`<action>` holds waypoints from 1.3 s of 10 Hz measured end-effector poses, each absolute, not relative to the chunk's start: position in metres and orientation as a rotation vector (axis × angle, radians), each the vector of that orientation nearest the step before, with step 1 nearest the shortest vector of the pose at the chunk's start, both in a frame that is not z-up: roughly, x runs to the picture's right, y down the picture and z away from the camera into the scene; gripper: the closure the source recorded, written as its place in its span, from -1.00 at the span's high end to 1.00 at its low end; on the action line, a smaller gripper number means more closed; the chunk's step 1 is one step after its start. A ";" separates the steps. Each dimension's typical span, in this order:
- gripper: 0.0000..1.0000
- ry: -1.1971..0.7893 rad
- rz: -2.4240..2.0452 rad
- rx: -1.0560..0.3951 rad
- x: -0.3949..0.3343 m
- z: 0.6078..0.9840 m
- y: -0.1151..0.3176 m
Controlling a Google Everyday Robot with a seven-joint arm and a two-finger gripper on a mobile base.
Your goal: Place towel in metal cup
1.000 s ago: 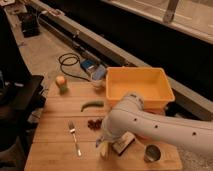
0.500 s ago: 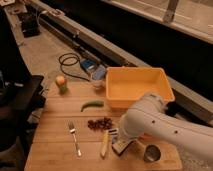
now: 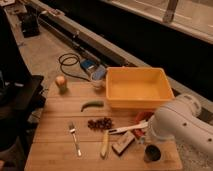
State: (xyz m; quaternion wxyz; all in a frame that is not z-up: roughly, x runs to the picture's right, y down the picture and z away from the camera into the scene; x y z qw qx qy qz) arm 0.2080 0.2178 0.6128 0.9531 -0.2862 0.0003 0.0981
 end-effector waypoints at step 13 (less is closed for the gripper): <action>-1.00 0.008 0.274 -0.602 0.179 0.613 0.255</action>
